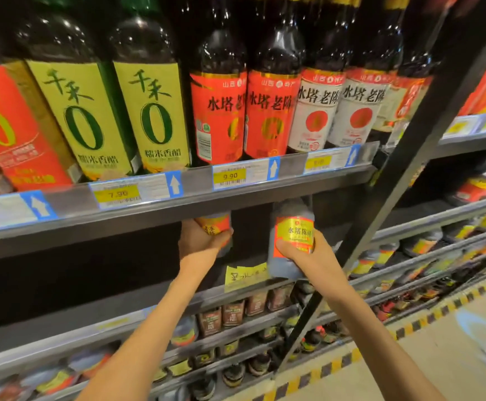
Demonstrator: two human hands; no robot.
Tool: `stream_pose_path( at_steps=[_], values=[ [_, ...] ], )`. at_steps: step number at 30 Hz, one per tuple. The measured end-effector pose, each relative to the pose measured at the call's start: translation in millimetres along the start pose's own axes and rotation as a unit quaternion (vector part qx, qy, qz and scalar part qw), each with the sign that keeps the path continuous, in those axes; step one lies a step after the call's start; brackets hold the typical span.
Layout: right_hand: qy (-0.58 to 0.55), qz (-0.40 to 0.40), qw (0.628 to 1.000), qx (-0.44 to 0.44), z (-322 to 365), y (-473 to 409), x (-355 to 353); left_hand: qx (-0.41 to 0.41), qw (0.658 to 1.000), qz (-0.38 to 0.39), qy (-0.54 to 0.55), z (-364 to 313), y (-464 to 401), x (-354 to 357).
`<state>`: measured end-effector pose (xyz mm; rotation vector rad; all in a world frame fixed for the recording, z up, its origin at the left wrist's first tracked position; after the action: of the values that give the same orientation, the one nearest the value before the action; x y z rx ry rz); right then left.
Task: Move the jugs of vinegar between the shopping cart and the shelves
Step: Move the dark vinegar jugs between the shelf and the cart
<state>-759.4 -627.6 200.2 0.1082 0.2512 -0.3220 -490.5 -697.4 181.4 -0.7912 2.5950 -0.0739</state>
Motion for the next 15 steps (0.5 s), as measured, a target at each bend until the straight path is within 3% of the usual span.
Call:
stream_pose_path(
  at_steps=[9, 15],
  values=[
    [0.028, -0.019, 0.997, -0.071, 7, -70, 27, 0.019, 1.000, -0.019, 0.013, 15, 4, 35],
    [0.030, -0.002, 0.994, -0.103, 0, -105, 57, 0.014, 0.999, 0.044, 0.005, 31, -5, 46]
  ],
)
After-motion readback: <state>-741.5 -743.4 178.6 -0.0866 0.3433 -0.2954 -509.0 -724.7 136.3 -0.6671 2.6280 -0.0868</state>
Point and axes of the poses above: each hand's wrist, its own y-axis away from the middle knuckle, its own x-axis out of the palm, z = x × y, the point moved 8 cm from there along -y, towards the middle knuckle, and after that the axes turned 13 degrees about -z, right-handed, at the moved point
